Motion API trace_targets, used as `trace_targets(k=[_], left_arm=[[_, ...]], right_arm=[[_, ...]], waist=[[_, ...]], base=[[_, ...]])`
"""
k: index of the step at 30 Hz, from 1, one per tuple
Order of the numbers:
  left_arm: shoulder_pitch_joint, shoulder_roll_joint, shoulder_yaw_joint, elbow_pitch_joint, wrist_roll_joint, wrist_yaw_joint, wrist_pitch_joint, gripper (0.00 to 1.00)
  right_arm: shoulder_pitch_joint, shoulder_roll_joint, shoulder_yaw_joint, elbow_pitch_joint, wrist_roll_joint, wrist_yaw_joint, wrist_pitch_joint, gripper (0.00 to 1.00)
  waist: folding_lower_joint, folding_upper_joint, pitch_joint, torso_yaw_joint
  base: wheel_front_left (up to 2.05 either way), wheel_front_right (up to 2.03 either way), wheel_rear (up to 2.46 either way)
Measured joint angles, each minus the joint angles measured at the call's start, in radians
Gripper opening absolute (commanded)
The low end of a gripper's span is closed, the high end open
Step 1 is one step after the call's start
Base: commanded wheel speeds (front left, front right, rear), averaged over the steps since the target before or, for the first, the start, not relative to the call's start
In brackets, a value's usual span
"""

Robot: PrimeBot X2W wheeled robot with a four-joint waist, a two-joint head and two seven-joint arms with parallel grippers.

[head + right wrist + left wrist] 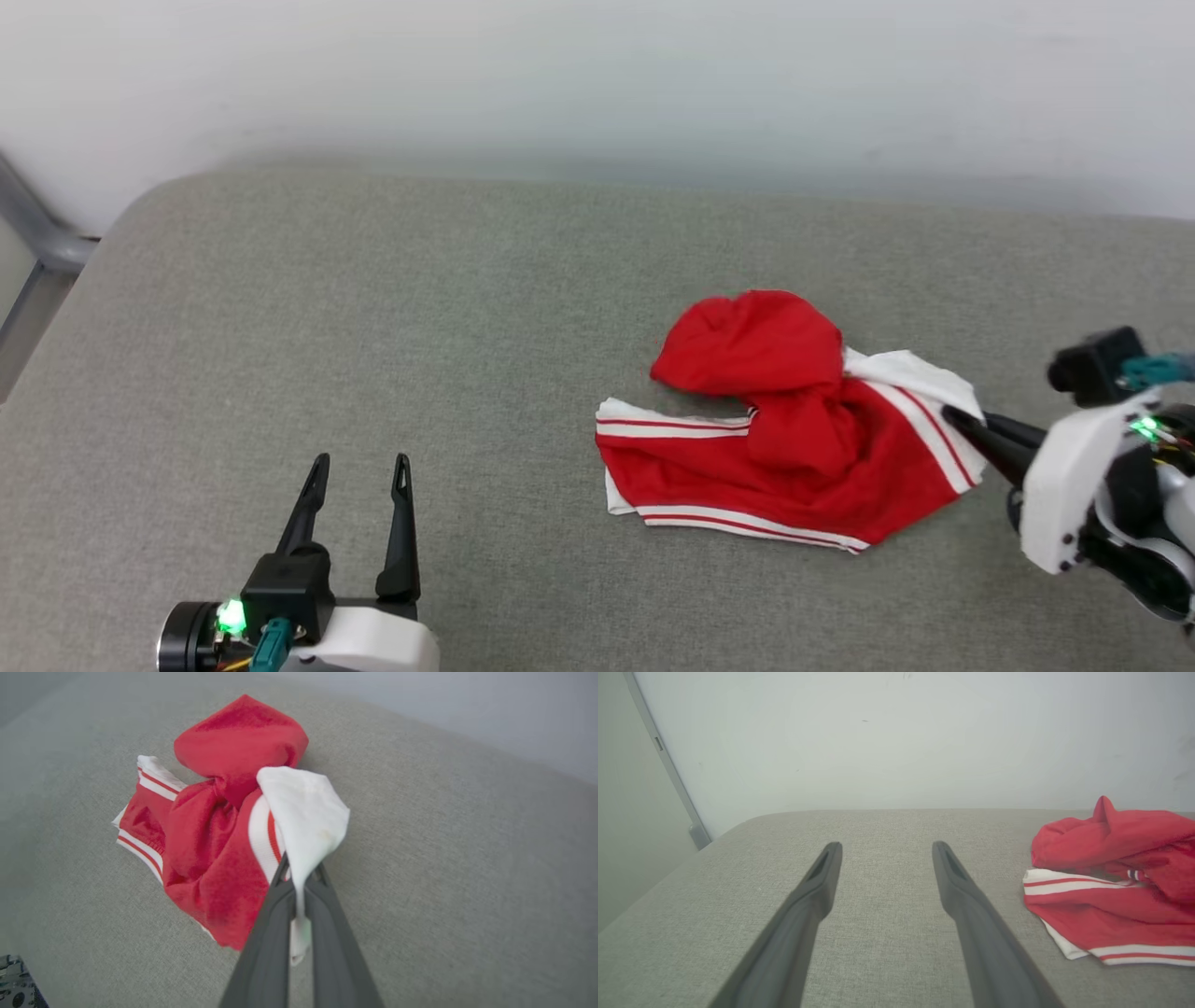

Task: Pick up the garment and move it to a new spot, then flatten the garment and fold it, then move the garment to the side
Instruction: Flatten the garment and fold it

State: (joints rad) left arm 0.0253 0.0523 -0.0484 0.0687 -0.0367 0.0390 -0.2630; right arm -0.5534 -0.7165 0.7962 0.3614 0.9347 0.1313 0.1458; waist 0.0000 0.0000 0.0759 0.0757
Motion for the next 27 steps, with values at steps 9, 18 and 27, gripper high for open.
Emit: trace_targets(k=[9,18,27], left_arm=[[0.037,0.0,0.01,-0.01,-0.003,0.0,0.0,1.0],[0.04,0.0,0.008,-0.007,-0.004,-0.003,0.0,1.0],[0.036,-0.001,0.004,-0.003,-0.004,-0.01,0.0,1.0]], right_arm=[[0.276,-0.024,-0.314,0.018,0.056,0.0,-0.081,0.0],[0.448,0.054,-0.579,0.208,0.102,0.0,-0.143,0.0],[0.479,0.113,-0.676,0.452,0.048,0.0,-0.142,0.0]], waist=[[0.0,0.0,-0.03,-0.048],[-0.0001,0.0,-0.023,-0.059],[0.0,0.0,-0.018,-0.057]], base=[[0.0,0.0,0.0],[0.0,0.0,0.0],[0.0,0.0,0.0]])
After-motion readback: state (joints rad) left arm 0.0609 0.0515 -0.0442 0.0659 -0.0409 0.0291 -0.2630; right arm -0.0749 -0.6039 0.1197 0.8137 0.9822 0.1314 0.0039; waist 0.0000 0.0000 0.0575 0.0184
